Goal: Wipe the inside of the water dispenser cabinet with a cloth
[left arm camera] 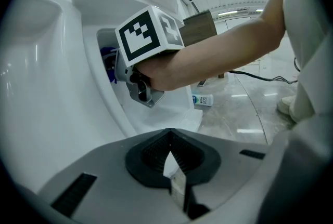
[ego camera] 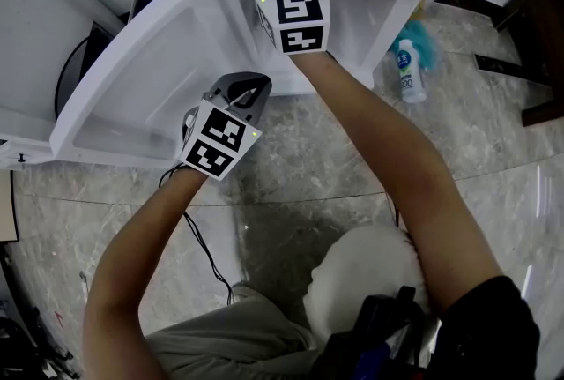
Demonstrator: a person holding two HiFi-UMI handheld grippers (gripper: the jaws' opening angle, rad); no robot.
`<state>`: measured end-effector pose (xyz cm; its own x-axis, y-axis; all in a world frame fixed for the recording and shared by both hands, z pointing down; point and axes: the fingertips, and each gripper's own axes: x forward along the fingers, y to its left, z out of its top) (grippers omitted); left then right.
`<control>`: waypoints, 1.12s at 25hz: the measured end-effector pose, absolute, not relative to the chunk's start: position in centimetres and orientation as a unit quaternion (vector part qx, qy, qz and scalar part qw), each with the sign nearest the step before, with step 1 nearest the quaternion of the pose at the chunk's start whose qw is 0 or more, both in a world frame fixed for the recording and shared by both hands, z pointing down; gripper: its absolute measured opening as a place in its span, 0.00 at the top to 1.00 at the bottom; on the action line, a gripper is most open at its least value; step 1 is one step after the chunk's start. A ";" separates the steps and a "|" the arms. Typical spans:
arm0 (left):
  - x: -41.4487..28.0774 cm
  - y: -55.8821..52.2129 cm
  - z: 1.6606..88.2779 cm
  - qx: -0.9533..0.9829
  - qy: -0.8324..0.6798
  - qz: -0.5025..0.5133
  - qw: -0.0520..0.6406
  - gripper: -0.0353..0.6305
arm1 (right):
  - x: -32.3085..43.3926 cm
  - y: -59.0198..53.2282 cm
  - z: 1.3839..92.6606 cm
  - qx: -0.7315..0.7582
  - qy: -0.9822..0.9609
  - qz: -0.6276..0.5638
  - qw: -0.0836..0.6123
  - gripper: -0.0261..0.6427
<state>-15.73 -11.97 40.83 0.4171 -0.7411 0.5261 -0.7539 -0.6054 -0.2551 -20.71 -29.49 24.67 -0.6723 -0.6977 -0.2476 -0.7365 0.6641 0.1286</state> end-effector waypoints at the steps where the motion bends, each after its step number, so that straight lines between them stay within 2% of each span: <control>1: -15.6 -12.1 40.7 0.843 -0.444 0.305 0.010 0.94 | -20.7 -29.4 24.7 -0.395 0.908 0.108 0.091 0.75; 6: -15.1 -13.0 39.5 0.845 -0.450 0.289 0.005 0.94 | -21.2 -31.6 24.8 -0.398 0.909 0.090 0.084 0.75; 16: -18.6 -13.6 38.0 0.827 -0.502 0.237 0.086 0.94 | -20.3 -28.3 26.8 -0.304 0.952 0.027 0.012 0.75; 28: -18.5 -14.3 35.3 0.852 -0.478 0.206 0.058 0.94 | -16.8 -19.3 29.4 -0.123 0.977 0.015 -0.172 0.75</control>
